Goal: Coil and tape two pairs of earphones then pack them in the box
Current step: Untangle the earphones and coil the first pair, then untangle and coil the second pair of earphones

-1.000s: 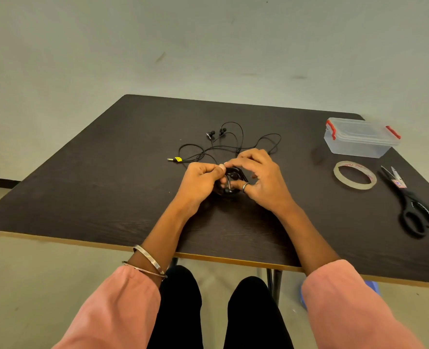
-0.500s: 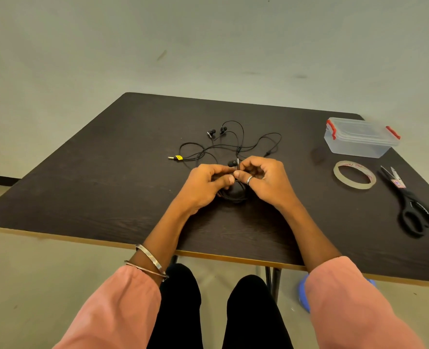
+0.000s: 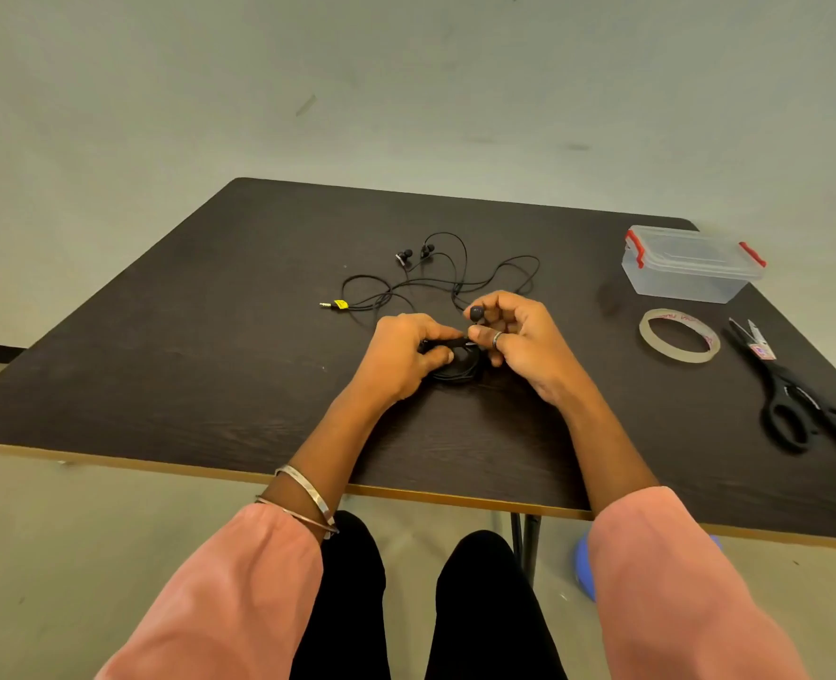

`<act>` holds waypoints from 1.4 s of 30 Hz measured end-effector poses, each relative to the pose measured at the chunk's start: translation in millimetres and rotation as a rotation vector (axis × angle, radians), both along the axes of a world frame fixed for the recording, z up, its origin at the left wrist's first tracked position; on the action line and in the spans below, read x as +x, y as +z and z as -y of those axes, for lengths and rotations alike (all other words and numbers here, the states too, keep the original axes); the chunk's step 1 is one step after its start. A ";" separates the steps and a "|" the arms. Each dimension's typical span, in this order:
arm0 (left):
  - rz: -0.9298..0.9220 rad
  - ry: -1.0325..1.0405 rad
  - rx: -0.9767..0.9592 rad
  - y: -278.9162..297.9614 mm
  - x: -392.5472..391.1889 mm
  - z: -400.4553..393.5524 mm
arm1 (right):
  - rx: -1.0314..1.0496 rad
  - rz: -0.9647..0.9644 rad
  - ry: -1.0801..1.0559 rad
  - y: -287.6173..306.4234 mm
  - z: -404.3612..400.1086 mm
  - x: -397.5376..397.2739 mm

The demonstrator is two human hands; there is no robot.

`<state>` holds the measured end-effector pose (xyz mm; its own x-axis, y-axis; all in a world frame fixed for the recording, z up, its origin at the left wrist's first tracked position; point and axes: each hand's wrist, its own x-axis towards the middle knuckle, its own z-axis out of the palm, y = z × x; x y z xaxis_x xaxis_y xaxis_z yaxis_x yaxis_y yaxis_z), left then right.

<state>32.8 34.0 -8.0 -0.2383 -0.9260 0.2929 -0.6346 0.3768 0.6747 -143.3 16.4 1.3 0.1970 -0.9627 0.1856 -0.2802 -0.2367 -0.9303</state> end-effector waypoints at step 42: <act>-0.259 0.298 -0.198 -7.3 0.1 0.9 | -0.240 -0.496 0.014 2.9 -6.3 -20.8</act>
<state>32.9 33.1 -15.2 0.1349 -0.8633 0.4864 -0.5543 0.3411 0.7592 -164.1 22.7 4.2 0.3296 -0.9013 0.2812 -0.6666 -0.4331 -0.6067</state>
